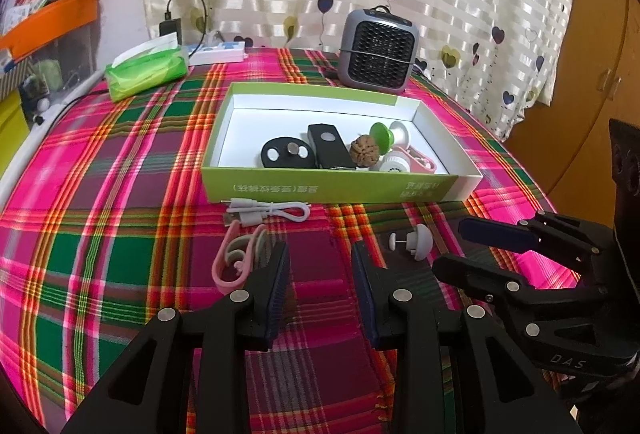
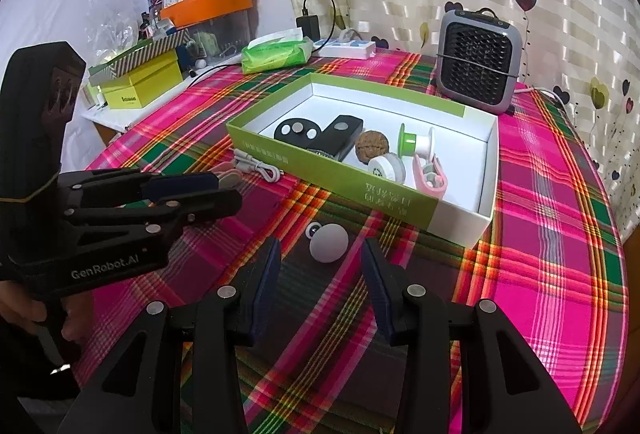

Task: Organize objects
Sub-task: 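Grasp the second brown walnut with the left tool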

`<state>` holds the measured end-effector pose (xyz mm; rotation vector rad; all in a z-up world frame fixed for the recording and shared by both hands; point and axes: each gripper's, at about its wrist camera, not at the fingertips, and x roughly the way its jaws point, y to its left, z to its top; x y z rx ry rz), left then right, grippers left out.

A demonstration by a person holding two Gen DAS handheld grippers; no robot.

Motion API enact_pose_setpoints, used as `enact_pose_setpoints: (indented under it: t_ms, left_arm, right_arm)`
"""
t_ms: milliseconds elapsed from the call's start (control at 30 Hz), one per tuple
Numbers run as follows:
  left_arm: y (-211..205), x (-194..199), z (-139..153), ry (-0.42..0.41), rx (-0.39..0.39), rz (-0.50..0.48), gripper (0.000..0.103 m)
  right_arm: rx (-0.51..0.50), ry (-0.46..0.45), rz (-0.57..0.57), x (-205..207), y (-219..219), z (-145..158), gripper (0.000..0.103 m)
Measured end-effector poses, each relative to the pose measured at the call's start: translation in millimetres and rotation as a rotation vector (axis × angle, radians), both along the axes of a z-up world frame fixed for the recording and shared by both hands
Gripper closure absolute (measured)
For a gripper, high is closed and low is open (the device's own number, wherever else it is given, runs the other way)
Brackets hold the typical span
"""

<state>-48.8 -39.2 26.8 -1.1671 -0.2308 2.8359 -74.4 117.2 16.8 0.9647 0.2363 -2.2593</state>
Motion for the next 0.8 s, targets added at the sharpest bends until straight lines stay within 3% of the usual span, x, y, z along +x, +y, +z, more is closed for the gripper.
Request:
enact_pose_setpoints:
  t_ms: [800]
  left_arm:
    - [-30.3, 4.6, 2.2, 0.012, 0.005, 0.063, 0.074]
  right_arm:
    - [0.031, -0.041, 0.009, -11.6, -12.2, -9.4, 0.06]
